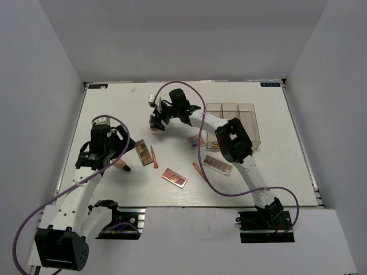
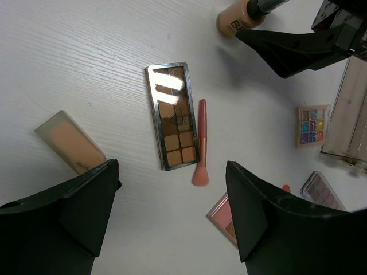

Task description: Organize the makeup

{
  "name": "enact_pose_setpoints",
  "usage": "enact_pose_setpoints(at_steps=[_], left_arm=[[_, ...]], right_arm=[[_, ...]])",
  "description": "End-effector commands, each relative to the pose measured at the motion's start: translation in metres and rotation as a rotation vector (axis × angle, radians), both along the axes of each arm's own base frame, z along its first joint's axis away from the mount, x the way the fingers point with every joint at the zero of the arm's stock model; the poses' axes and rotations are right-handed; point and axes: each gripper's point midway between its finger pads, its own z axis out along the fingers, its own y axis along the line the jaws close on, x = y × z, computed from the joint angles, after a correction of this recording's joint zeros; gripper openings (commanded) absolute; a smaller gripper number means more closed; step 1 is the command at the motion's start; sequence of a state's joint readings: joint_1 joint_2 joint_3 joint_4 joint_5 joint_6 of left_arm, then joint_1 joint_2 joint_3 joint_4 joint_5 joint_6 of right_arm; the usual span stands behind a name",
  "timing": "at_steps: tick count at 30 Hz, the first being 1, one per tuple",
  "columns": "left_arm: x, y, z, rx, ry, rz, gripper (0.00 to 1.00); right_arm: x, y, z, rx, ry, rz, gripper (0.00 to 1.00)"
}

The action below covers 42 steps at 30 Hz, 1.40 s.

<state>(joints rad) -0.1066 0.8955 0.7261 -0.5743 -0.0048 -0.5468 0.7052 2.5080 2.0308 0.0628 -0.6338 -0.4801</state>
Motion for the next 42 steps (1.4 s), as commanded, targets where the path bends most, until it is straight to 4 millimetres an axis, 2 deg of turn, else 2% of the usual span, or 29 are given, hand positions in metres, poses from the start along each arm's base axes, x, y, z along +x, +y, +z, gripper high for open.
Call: enact_pose_setpoints(at_steps=[1,6,12,23,24,25,27,28,30,31,33,34,35,36,37,38,39,40,41,42], left_arm=[[0.000,-0.001,-0.002,0.000,-0.006,-0.005,0.85],[0.002,-0.001,0.000,-0.001,-0.009,-0.004,0.85],[0.001,-0.001,0.002,-0.002,-0.007,-0.003,0.85],[-0.004,-0.001,0.008,-0.013,-0.003,0.010,0.85],[-0.005,-0.001,0.009,-0.014,-0.004,0.011,0.85],[-0.006,0.000,0.009,-0.015,-0.001,0.012,0.85],[-0.008,0.000,0.011,-0.014,-0.004,0.014,0.85],[-0.009,0.001,0.011,-0.015,-0.003,0.018,0.85],[-0.011,0.001,0.012,-0.014,-0.005,0.023,0.85],[-0.012,0.002,0.013,-0.017,-0.006,0.027,0.85],[-0.013,0.002,0.013,-0.022,-0.007,0.033,0.85],[-0.015,0.002,0.010,-0.029,-0.002,0.039,0.85],[-0.016,0.002,0.009,-0.033,0.002,0.043,0.85],[-0.017,0.001,0.007,-0.043,0.007,0.050,0.85],[-0.020,0.001,0.001,-0.045,0.024,0.056,0.84],[-0.021,0.002,-0.002,-0.047,0.032,0.061,0.84],[-0.022,0.002,-0.004,-0.049,0.038,0.066,0.84],[-0.023,0.002,-0.007,-0.055,0.045,0.072,0.84],[-0.024,0.002,-0.011,-0.056,0.054,0.075,0.84],[-0.024,0.001,-0.011,-0.064,0.051,0.078,0.84]], right_arm=[[0.010,0.007,0.012,0.027,-0.055,-0.012,0.82],[0.010,0.005,0.002,0.005,-0.058,-0.007,0.79],[0.010,0.007,0.001,0.015,-0.059,-0.009,0.74],[0.007,0.010,0.009,0.053,-0.046,0.007,0.49],[0.007,0.010,0.010,0.058,-0.038,0.008,0.41],[0.006,0.011,0.011,0.061,-0.038,0.008,0.38],[0.007,0.010,0.012,0.065,-0.028,-0.008,0.07],[0.004,0.008,0.015,0.074,-0.031,-0.008,0.01],[0.004,0.004,0.023,0.089,-0.025,-0.017,0.00],[0.003,0.004,0.039,0.107,-0.040,-0.015,0.00],[-0.003,-0.003,0.044,0.108,-0.030,-0.014,0.00],[-0.003,-0.010,0.069,0.132,-0.050,-0.020,0.00],[-0.006,-0.016,0.068,0.127,-0.034,-0.022,0.00],[-0.005,-0.024,0.092,0.148,-0.052,-0.033,0.00],[-0.005,-0.030,0.101,0.151,-0.054,-0.039,0.00],[-0.008,-0.038,0.100,0.131,-0.030,-0.046,0.00],[-0.014,-0.043,0.123,0.146,-0.051,-0.043,0.00],[-0.007,-0.056,0.130,0.145,-0.054,-0.064,0.00],[-0.012,-0.065,0.128,0.126,-0.031,-0.071,0.00],[-0.012,-0.076,0.149,0.141,-0.053,-0.081,0.00]])
